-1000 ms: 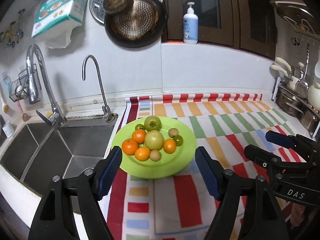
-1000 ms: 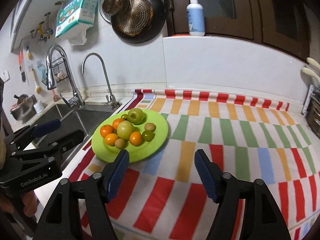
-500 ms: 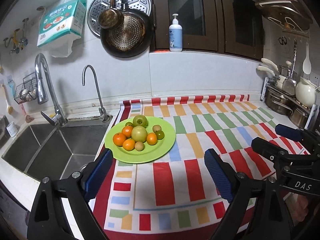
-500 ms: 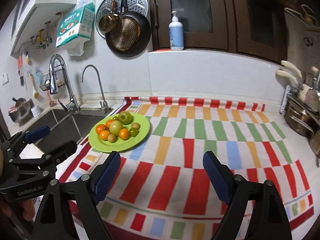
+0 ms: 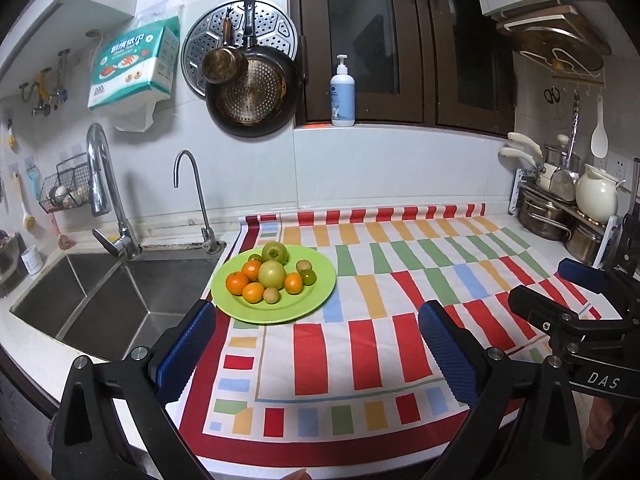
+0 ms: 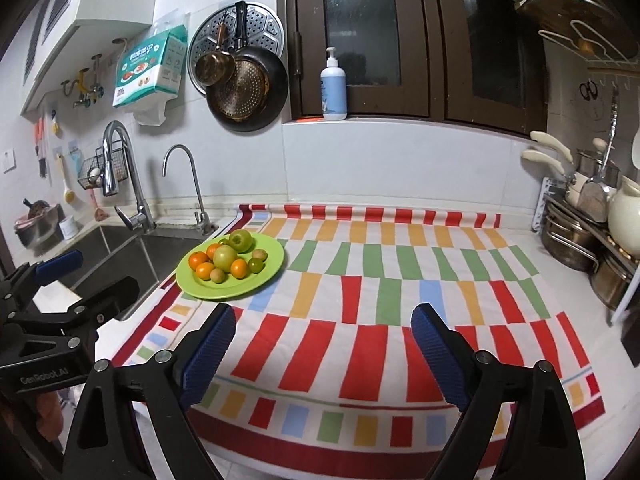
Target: Organize fruits
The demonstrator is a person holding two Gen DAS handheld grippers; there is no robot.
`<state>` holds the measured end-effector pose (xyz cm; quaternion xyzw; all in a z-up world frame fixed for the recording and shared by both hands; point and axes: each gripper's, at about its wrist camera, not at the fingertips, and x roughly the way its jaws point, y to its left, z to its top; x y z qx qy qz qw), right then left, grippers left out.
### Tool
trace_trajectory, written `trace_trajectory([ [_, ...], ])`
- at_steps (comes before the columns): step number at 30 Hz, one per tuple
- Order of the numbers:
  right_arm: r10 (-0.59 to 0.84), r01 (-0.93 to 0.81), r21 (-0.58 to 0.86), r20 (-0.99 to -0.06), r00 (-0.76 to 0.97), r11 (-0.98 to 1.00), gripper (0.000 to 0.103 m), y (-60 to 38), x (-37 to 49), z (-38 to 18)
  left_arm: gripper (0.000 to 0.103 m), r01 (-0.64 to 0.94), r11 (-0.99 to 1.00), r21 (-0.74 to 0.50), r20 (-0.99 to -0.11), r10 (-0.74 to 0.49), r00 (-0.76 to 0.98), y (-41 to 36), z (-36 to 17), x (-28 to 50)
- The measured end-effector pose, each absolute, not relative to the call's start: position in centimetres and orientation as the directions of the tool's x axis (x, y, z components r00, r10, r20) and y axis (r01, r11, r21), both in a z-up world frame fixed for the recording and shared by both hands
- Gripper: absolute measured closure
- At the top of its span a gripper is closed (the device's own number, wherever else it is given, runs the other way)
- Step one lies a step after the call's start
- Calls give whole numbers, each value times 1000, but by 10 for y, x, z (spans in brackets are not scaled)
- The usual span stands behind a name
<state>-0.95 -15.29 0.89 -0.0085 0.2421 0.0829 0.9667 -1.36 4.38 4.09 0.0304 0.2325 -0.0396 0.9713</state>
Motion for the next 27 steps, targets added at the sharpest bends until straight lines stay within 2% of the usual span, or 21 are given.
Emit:
trace_trajectory([
  [27, 128, -138, 9, -438, 890, 990, 12, -167, -42, 19, 0, 86, 995, 53, -425, -56, 904, 36, 49, -43],
])
